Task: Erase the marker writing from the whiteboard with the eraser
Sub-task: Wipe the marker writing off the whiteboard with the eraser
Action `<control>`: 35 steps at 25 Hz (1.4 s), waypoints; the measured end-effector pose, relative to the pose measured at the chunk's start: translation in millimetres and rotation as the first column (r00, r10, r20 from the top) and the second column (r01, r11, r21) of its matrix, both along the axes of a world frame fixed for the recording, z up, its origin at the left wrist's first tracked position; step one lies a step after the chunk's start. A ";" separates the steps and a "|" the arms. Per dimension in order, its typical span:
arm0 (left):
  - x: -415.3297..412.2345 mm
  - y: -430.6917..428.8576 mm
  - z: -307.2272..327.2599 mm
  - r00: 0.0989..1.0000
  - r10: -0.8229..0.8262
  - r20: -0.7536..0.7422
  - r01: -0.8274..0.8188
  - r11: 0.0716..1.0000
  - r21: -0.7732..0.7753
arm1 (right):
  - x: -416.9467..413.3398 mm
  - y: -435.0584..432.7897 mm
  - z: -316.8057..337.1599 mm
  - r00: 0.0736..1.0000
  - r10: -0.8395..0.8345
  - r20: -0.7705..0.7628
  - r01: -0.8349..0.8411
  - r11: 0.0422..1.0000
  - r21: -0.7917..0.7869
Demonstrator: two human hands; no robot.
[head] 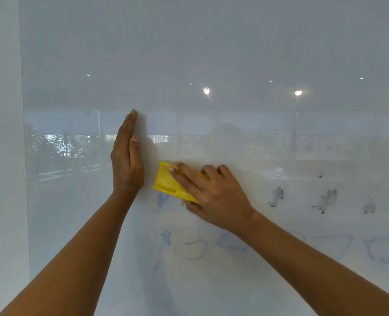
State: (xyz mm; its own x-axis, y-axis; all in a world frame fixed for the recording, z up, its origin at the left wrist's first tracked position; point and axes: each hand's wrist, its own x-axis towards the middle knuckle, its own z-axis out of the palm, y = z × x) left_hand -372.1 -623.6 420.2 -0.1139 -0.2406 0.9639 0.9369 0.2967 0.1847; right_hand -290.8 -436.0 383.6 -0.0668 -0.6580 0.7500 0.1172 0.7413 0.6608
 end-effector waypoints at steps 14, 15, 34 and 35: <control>20.0 -21.2 5.3 0.963 -0.191 0.189 0.203 0.978 -0.048 | -4.3 -36.6 -45.8 0.996 0.021 0.088 -0.029 0.995 0.093; 21.2 -21.1 4.7 0.962 -0.189 0.198 0.203 0.978 -0.056 | -3.0 -29.2 -45.5 0.995 0.010 0.098 -0.023 0.990 0.137; 18.4 -3.7 -8.7 0.972 0.179 0.153 -0.137 0.957 -0.255 | -0.9 1.5 -63.6 0.995 0.085 0.057 -0.081 0.995 -0.058; 18.0 -2.0 -8.5 0.972 0.182 0.150 -0.141 0.959 -0.245 | -2.0 -1.9 -46.4 0.997 0.075 0.003 -0.073 0.978 -0.197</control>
State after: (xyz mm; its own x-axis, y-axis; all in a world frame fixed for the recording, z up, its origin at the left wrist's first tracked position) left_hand -354.0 -625.6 411.7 -0.2586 -0.0429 0.9650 0.8336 0.4948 0.2454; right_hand -292.7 -437.9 337.2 -0.0324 -0.5014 0.8646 0.0511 0.8631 0.5024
